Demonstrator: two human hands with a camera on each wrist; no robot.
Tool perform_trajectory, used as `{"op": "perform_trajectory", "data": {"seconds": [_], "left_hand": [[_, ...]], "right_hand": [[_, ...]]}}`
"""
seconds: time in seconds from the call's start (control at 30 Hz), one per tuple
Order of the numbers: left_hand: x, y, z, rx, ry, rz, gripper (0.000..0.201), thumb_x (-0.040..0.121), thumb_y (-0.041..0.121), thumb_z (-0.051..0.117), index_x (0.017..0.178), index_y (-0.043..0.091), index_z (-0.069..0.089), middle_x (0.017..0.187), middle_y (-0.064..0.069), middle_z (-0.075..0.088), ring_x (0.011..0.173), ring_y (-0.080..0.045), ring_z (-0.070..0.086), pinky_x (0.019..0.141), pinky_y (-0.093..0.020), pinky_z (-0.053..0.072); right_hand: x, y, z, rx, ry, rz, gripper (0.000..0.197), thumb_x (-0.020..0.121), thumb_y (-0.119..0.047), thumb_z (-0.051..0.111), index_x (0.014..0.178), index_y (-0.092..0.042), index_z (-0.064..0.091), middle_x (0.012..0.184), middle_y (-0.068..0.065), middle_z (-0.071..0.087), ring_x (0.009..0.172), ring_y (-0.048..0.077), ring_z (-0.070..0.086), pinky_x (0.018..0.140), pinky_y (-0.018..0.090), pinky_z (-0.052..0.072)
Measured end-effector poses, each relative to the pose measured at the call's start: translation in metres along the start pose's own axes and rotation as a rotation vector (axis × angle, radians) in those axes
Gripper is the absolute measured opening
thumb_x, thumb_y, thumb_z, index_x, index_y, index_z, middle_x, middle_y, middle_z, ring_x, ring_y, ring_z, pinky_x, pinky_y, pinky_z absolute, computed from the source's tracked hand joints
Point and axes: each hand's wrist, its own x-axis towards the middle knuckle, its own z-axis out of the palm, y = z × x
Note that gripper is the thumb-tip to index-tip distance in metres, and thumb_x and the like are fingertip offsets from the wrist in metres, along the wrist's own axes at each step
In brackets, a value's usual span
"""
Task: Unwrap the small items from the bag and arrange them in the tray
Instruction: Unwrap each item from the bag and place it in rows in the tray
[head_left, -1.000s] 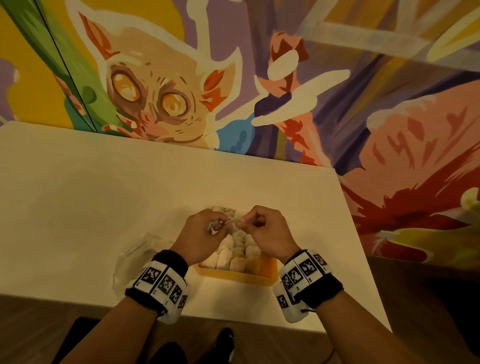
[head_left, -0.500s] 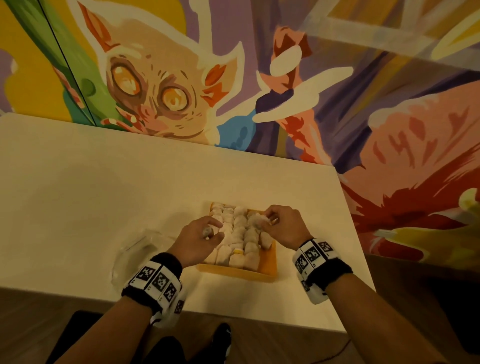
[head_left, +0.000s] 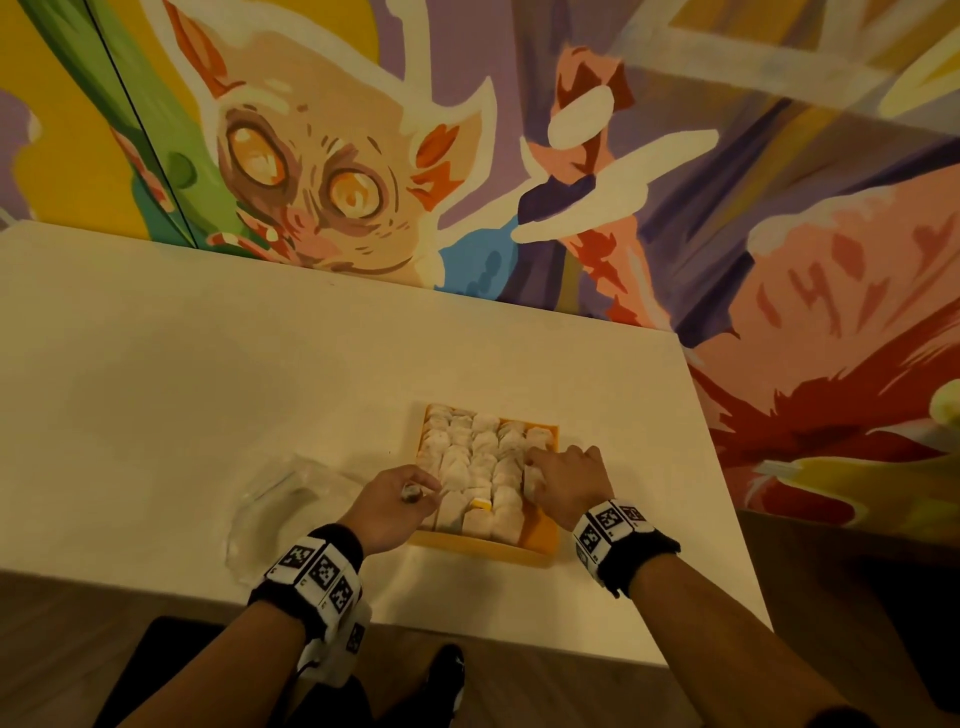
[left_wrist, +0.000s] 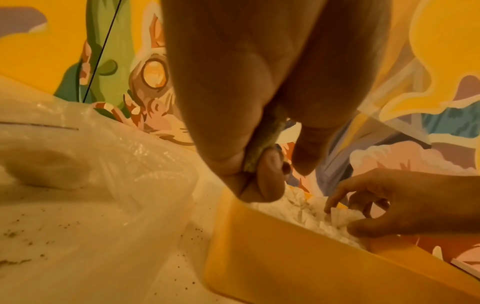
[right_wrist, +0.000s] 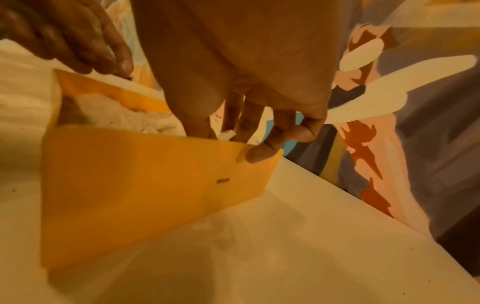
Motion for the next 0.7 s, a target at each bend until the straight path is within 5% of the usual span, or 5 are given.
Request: {"op": "perform_trajectory", "data": {"seconds": [0.23,0.4,0.47,0.57,0.7], "left_hand": [[0.0,0.0,-0.003,-0.006,0.002,-0.001,0.006,0.091,0.021,0.065,0.096,0.018,0.067,0.126,-0.012,0.062,0.12,-0.042,0.053,0.084,-0.04,0.05],[-0.002,0.004,-0.004,-0.004,-0.004,0.0,0.007,0.092,0.022,0.064,0.097,0.019,0.067,0.126,-0.006,0.061,0.116,-0.035,0.057,0.061,-0.022,0.043],[-0.003,0.007,-0.005,-0.02,0.005,0.003,0.009,0.092,0.022,0.064,0.099,0.018,0.066,0.119,-0.003,0.061,0.093,-0.023,0.066,0.054,-0.018,0.042],[-0.006,0.012,-0.006,-0.137,-0.01,-0.024,0.014,0.091,0.017,0.065,0.105,0.016,0.063,0.095,-0.003,0.059,0.051,-0.008,0.048,0.047,-0.02,0.04],[-0.007,0.017,-0.011,-0.349,-0.094,-0.025,0.03,0.089,0.004,0.064,0.114,0.019,0.058,0.078,-0.002,0.049,0.056,-0.013,0.039,0.049,-0.026,0.035]], "right_hand": [[0.007,-0.005,0.008,0.007,-0.038,0.039,0.031,0.097,-0.036,0.034,0.124,-0.029,0.049,0.115,0.004,0.064,0.107,0.027,0.057,0.098,0.044,0.033],[0.008,-0.008,0.008,0.044,-0.128,0.045,0.033,0.091,-0.03,0.047,0.124,-0.029,0.046,0.115,0.004,0.063,0.111,0.028,0.056,0.101,0.045,0.03],[0.008,-0.008,0.007,0.072,-0.144,0.046,0.037,0.09,-0.029,0.05,0.127,-0.029,0.044,0.117,0.004,0.062,0.112,0.028,0.056,0.101,0.044,0.031],[0.008,-0.007,0.006,0.086,-0.119,0.045,0.033,0.091,-0.028,0.048,0.124,-0.026,0.046,0.117,0.003,0.062,0.111,0.027,0.056,0.099,0.043,0.032],[0.001,-0.008,-0.004,0.056,0.046,0.06,0.032,0.092,-0.03,0.047,0.123,-0.023,0.049,0.123,0.001,0.059,0.11,0.028,0.055,0.094,0.04,0.036]]}}
